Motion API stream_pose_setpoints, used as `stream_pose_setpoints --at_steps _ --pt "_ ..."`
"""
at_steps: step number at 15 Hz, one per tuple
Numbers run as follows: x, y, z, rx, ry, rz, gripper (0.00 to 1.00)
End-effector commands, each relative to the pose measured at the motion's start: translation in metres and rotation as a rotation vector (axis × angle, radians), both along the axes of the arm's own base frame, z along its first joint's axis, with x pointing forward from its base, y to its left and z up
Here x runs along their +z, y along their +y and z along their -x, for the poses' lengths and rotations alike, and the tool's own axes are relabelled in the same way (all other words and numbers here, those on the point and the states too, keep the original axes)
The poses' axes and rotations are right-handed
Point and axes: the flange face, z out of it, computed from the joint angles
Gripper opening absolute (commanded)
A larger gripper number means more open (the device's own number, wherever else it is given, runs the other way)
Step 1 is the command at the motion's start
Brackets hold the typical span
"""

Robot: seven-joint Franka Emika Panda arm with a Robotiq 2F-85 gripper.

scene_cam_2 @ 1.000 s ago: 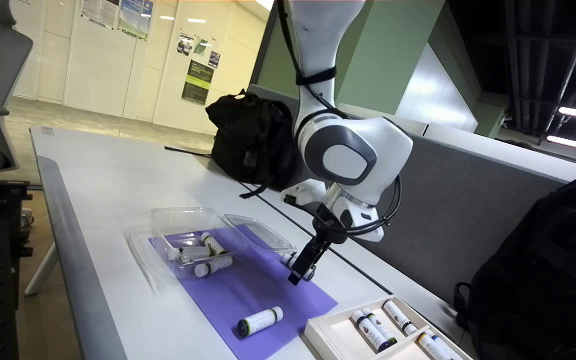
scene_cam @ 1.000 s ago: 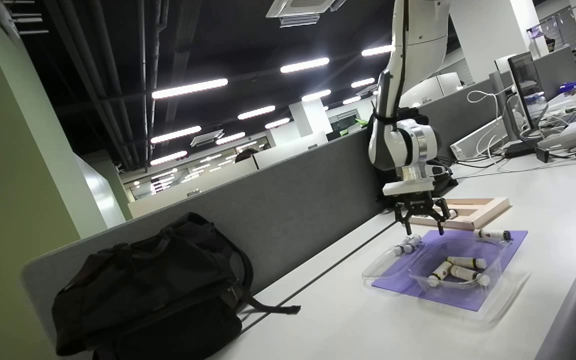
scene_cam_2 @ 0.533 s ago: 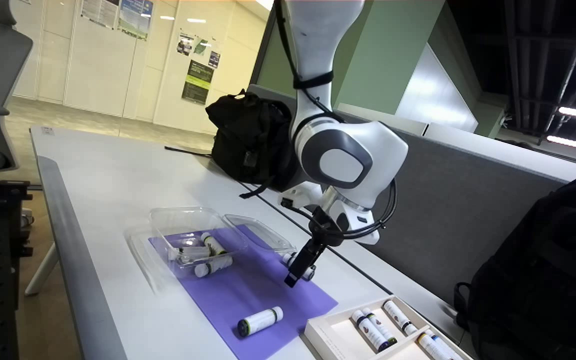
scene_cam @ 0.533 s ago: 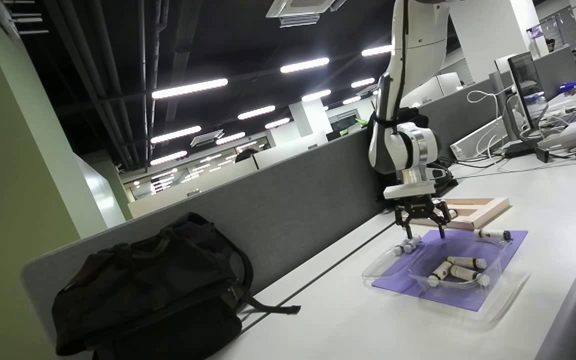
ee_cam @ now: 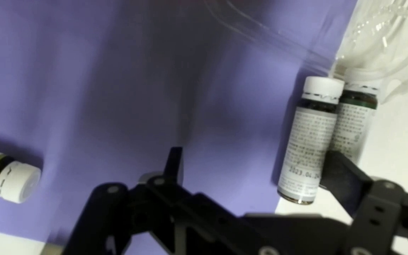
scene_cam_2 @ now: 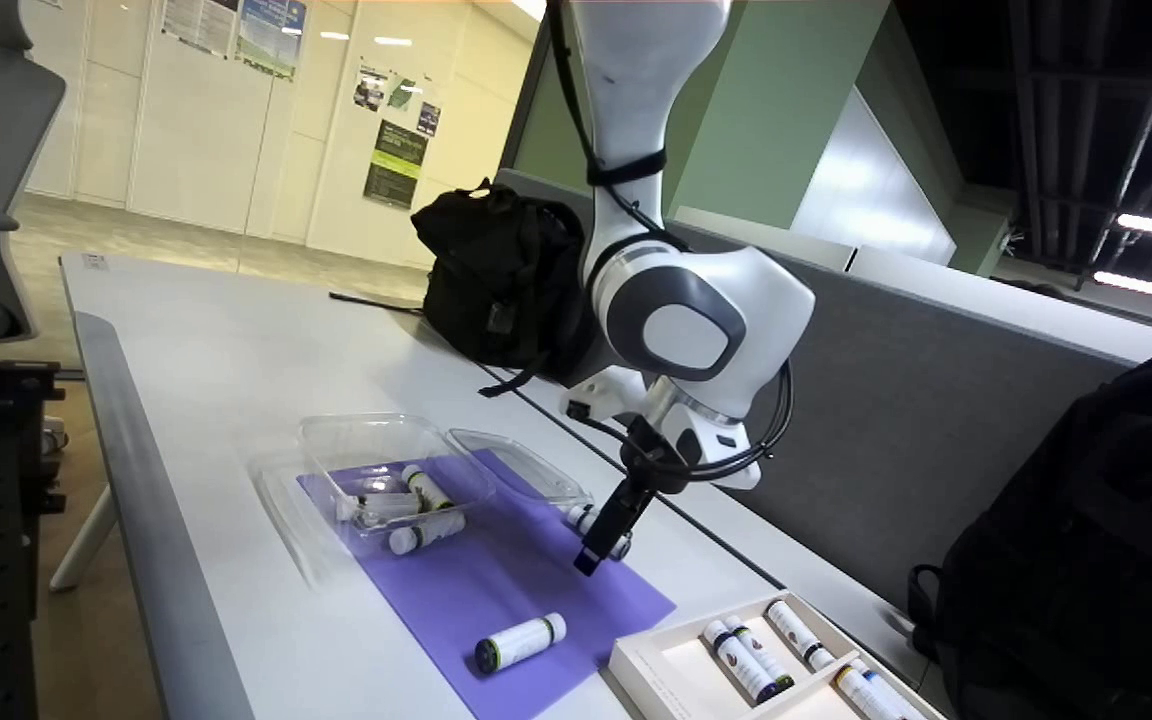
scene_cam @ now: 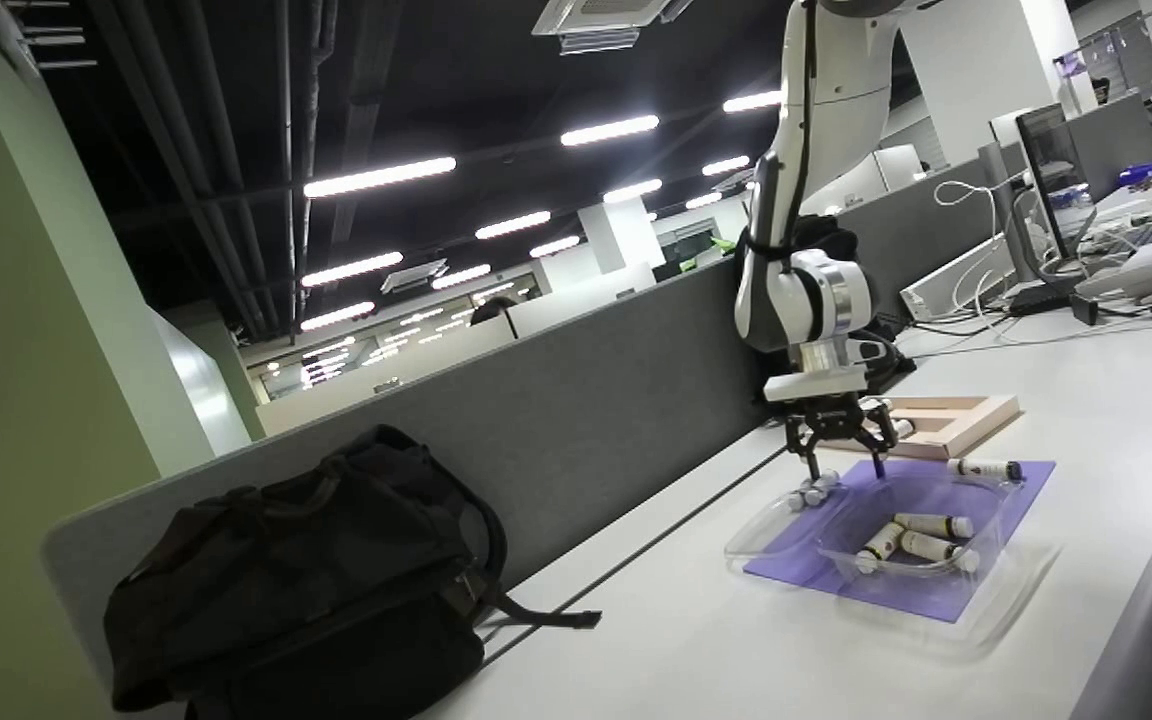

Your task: Remove one bottle from the clear box and put back two more

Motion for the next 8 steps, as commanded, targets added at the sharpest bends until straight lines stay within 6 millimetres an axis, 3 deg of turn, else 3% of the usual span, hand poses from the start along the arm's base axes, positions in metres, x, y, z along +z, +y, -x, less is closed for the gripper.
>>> stream_pose_setpoints --at_steps 1,6,7,8 --pt "-0.0071 -0.0022 -0.0058 0.010 0.019 -0.005 1.00" --pt "-0.0094 -0.0018 -0.0078 0.026 0.029 -0.009 1.00" --pt "-0.0099 -0.0017 -0.0080 0.032 0.028 -0.010 0.75" --pt "-0.0095 -0.0020 -0.0085 0.034 0.027 -0.008 0.75"
